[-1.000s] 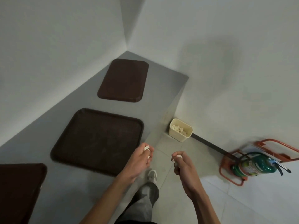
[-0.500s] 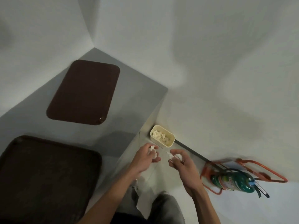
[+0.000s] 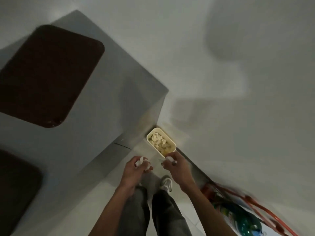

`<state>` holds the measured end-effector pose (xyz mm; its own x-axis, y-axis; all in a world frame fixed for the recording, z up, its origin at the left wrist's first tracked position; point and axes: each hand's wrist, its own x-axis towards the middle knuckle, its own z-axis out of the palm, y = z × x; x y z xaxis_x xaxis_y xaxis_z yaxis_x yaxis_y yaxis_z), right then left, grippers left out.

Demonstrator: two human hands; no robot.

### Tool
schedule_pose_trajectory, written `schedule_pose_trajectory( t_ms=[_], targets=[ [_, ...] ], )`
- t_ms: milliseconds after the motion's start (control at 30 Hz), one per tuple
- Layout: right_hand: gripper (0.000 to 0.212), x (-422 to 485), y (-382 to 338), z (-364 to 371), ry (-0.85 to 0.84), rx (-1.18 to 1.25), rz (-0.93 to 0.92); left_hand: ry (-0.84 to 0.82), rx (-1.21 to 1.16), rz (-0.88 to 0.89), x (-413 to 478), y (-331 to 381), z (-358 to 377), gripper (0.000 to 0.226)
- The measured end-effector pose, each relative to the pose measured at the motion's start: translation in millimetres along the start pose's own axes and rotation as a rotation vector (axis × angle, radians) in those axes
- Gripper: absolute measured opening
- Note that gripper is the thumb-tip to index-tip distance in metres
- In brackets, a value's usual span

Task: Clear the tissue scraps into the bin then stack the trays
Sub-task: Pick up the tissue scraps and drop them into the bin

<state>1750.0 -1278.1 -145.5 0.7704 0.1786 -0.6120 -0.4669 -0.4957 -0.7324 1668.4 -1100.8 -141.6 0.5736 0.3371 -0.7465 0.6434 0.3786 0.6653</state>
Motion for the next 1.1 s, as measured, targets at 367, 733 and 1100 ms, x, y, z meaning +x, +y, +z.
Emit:
schedule_pose_trajectory(
  t_ms=[367, 733, 1100],
  targets=[
    [0.007, 185, 129, 13, 0.034, 0.026, 0.143, 0.058, -0.029, -0.105, 176, -88, 56, 0.010],
    [0.037, 303, 214, 52, 0.007, -0.138, 0.209, 0.097, 0.073, -0.163, 303, -164, 87, 0.015],
    [0.033, 305, 248, 29, 0.007, -0.157, 0.185, 0.172, 0.505, -0.092, 385, -182, 128, 0.049]
  ],
)
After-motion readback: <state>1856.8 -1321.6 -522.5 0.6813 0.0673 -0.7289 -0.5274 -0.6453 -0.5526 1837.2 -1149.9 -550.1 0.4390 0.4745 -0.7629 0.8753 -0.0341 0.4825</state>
